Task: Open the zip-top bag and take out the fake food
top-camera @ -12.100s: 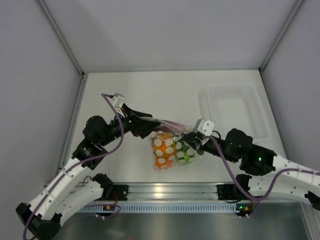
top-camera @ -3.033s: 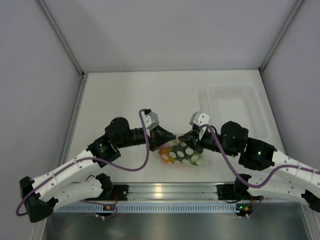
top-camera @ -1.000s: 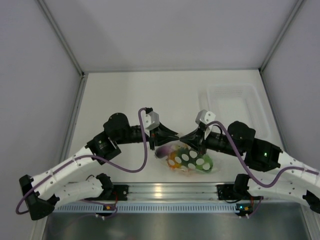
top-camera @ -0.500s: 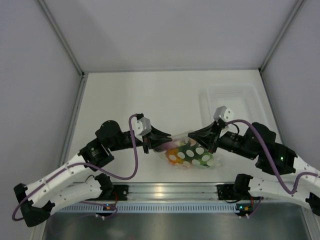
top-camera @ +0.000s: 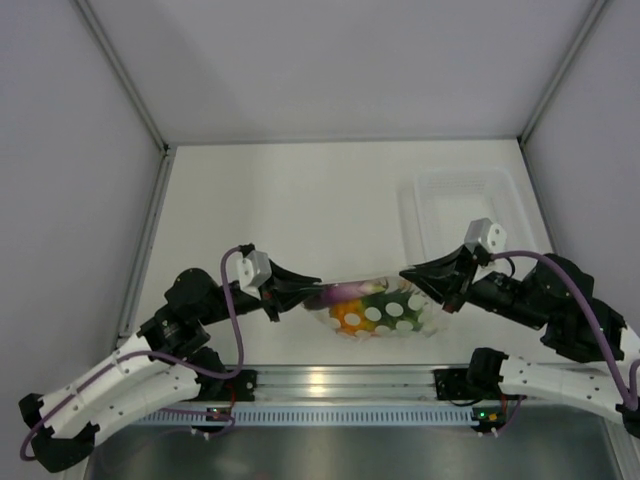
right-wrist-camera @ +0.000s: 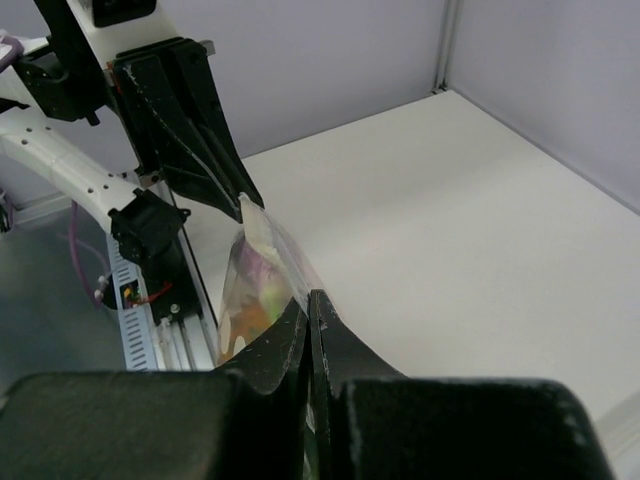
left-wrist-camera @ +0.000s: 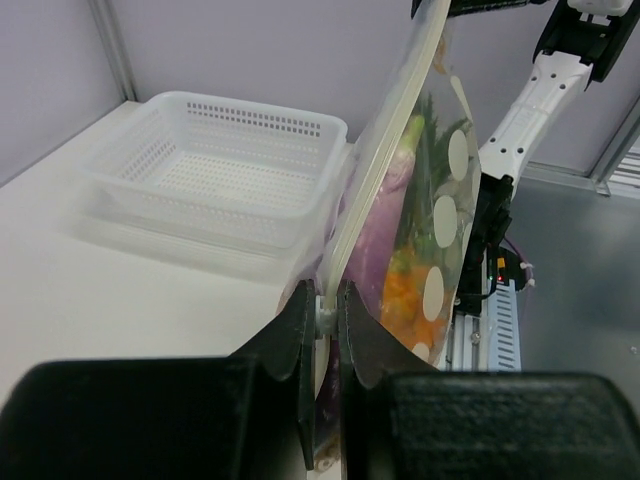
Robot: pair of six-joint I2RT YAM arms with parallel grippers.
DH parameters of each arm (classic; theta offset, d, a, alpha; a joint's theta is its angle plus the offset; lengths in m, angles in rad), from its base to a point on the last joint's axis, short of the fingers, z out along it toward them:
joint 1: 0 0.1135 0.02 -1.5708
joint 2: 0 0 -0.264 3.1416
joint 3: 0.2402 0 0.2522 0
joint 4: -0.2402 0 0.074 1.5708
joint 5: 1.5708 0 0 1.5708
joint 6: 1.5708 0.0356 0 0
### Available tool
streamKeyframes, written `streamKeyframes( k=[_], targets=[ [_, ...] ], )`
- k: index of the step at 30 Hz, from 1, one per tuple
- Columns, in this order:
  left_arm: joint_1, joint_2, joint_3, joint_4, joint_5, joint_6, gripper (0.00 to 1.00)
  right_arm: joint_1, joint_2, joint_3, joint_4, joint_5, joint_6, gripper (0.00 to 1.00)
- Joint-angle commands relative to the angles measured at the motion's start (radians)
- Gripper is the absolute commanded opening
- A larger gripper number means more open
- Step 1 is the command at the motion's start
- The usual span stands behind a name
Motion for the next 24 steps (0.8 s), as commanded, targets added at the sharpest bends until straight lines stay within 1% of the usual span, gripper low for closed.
streamKeyframes(
  k=[1,9,15,19,24],
  targets=[
    [0.006,-0.026,-0.038,-0.004,-0.025,-0.027,0.0,-0.007,-0.064,0.092,0.018,0.072,-0.024,0.0],
    [0.006,-0.052,-0.053,0.0,-0.045,-0.03,0.0,-0.008,-0.083,0.12,-0.048,0.062,-0.041,0.0],
    [0.006,-0.031,-0.064,0.0,-0.048,-0.03,0.0,-0.007,-0.109,0.157,-0.117,0.063,-0.075,0.0],
    [0.006,-0.031,-0.068,0.001,-0.044,-0.038,0.0,-0.007,-0.139,0.149,-0.124,0.074,-0.072,0.0],
    [0.006,-0.04,-0.068,0.0,-0.044,-0.042,0.0,-0.007,-0.14,0.149,-0.134,0.092,-0.076,0.0]
  ],
)
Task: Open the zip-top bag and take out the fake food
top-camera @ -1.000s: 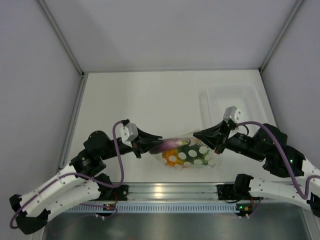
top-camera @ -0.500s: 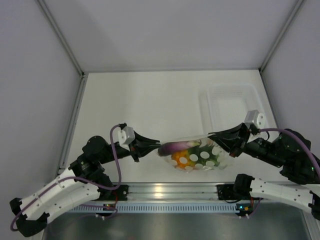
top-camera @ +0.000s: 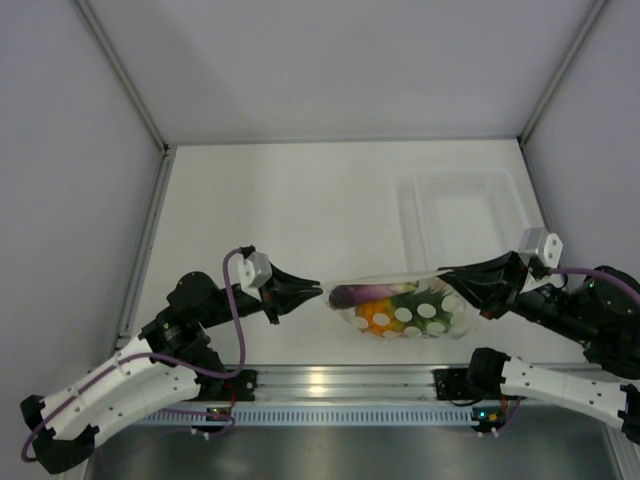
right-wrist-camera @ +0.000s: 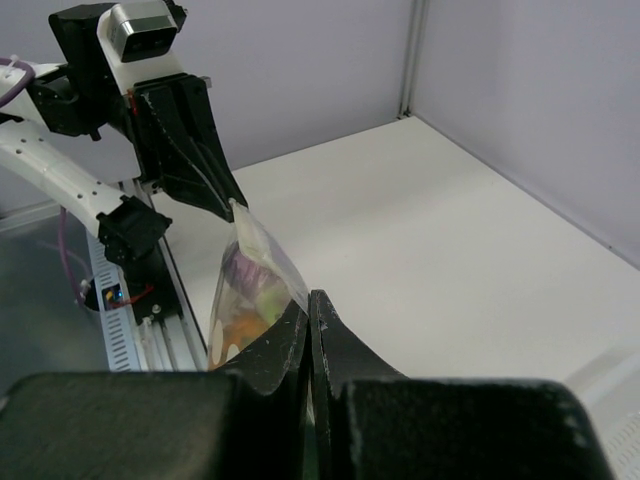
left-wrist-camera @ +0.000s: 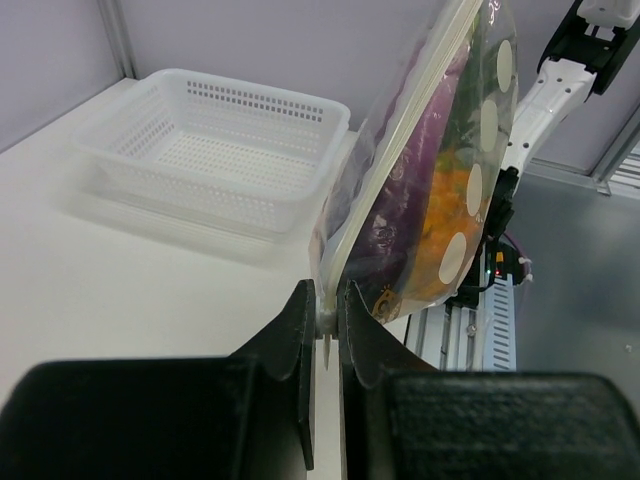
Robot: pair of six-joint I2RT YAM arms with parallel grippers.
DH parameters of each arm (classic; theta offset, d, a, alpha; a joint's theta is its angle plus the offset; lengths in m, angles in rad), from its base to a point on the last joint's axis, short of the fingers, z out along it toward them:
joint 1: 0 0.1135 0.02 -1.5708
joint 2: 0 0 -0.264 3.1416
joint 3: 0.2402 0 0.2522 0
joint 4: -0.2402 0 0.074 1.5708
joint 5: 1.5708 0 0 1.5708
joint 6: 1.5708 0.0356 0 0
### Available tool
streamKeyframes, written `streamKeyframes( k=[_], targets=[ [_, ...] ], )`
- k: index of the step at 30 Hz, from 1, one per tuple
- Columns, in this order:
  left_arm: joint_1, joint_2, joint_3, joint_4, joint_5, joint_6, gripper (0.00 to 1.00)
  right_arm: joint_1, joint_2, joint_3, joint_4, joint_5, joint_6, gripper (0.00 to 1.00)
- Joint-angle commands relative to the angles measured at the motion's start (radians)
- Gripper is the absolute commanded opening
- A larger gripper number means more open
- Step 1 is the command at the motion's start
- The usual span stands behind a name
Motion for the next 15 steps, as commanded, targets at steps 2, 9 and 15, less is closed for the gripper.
streamKeyframes(
  k=[2,9,15],
  targets=[
    [0.006,-0.011,-0.012,0.0,-0.024,-0.008,0.0,-0.008,-0.013,0.064,0.028,0.056,-0.023,0.0],
    [0.008,0.029,0.019,0.002,0.012,-0.022,0.31,-0.007,0.027,-0.002,0.105,-0.015,0.002,0.0],
    [0.008,0.121,0.108,0.002,0.049,-0.011,0.8,-0.008,0.065,-0.054,0.183,-0.036,0.008,0.0]
  ],
)
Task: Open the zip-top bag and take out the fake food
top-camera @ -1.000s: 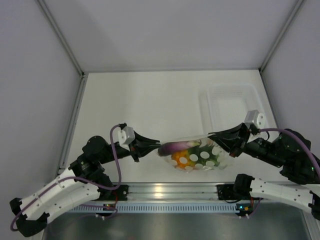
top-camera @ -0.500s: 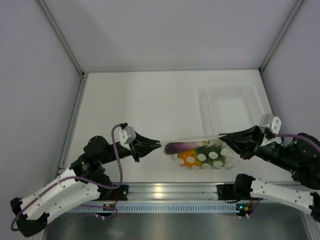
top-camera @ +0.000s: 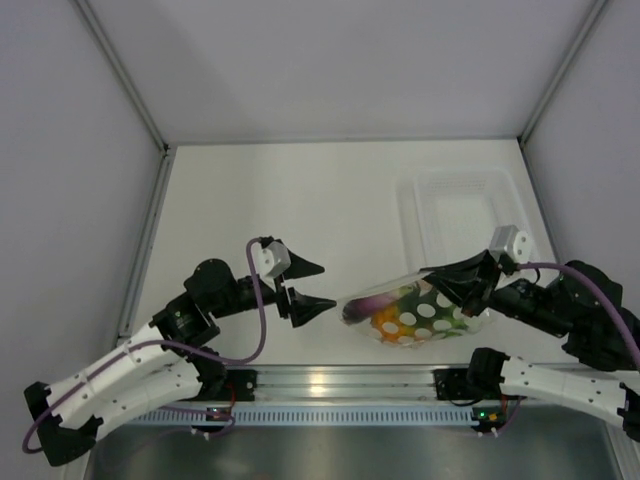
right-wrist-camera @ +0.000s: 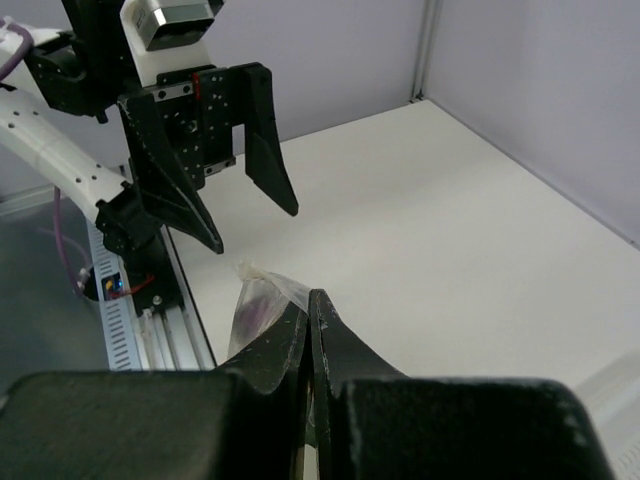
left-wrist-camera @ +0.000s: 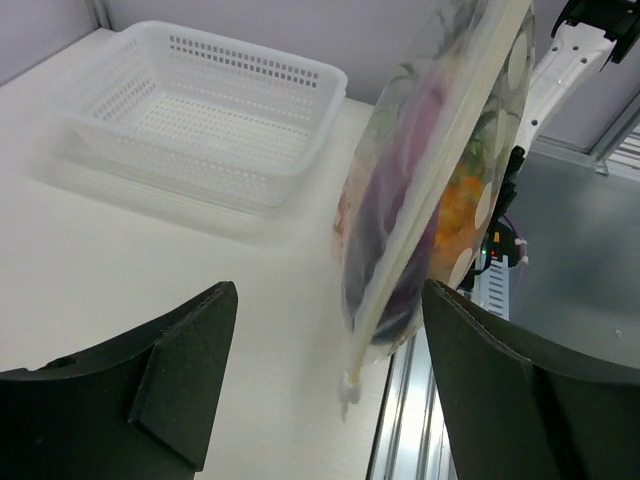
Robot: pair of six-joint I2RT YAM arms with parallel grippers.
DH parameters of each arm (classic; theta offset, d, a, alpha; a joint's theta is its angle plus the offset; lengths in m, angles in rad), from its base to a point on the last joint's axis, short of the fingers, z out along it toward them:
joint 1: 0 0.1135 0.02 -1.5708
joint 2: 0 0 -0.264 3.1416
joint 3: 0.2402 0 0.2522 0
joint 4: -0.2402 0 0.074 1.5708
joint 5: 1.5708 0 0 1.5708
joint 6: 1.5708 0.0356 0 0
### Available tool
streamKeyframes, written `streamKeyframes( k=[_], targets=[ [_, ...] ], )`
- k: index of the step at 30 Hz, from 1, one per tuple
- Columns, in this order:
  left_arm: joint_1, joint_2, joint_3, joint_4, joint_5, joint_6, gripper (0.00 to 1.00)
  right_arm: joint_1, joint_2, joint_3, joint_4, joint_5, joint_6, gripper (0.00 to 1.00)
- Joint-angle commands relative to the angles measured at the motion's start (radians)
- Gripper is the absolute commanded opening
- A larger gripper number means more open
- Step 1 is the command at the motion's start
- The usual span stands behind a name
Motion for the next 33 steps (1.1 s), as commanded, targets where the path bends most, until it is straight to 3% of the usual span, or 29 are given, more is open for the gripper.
streamKeyframes(
  k=[1,9,12,19,33],
  targets=[
    [0.003,0.039,0.084,0.027,0.033,0.011,0.81,-0.006,0.042,-0.015,0.133,-0.024,0.006,0.0],
    [0.0,0.201,0.173,0.051,0.092,0.0,0.72,-0.008,0.072,-0.047,0.158,0.006,0.049,0.0],
    [-0.007,0.198,0.129,0.12,0.105,-0.012,0.72,-0.006,0.089,-0.049,0.156,0.031,0.069,0.0],
    [-0.015,0.166,0.103,0.167,-0.039,0.004,0.66,-0.006,0.107,-0.055,0.147,-0.035,0.047,0.0],
    [-0.015,0.169,0.119,0.168,0.013,0.011,0.62,-0.006,0.063,-0.104,0.177,-0.017,0.064,0.0]
  ],
)
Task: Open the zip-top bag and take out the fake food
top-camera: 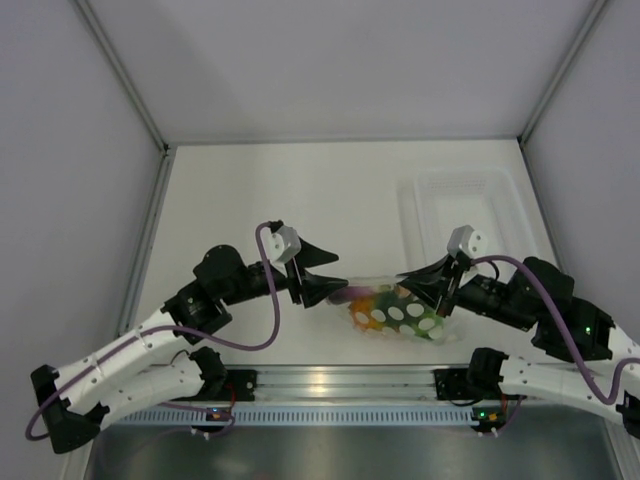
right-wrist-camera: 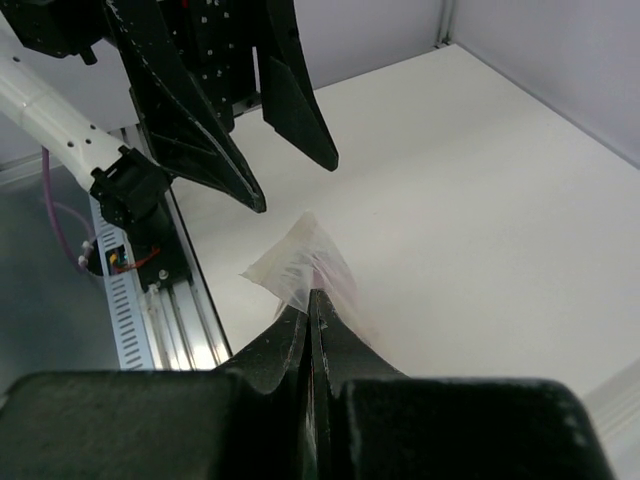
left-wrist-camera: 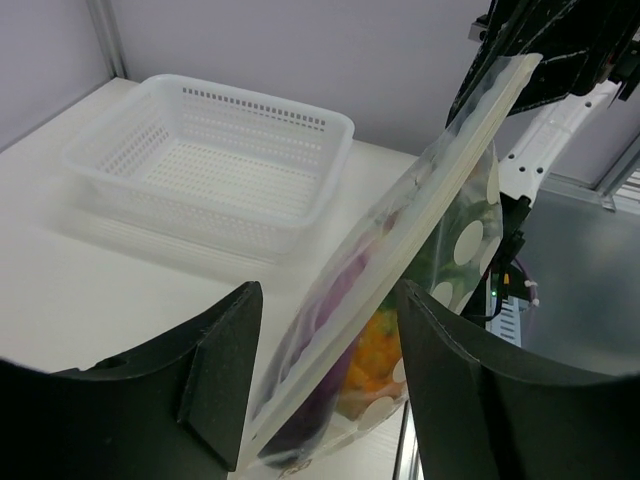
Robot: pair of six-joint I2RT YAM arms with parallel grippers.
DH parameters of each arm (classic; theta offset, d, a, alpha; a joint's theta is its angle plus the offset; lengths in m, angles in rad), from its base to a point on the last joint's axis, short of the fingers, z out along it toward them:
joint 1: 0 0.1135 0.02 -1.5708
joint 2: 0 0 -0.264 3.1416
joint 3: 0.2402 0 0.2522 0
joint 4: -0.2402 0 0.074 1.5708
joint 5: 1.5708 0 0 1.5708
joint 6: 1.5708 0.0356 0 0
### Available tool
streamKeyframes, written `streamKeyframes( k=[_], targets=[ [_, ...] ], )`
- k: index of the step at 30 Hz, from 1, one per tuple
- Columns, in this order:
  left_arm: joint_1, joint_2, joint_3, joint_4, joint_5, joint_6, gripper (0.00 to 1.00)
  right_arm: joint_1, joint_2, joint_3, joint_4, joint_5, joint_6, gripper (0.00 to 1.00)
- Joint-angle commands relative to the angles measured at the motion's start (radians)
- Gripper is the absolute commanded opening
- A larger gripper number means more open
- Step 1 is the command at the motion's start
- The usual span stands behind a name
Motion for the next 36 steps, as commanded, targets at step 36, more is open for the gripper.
streamKeyframes(
  k=[36],
  targets=[
    [-0.004,-0.002,-0.012,0.115,0.009,-0.005,0.51,-0.007,-0.013,0.011,0.132,0.008,0.043,0.0]
  ],
)
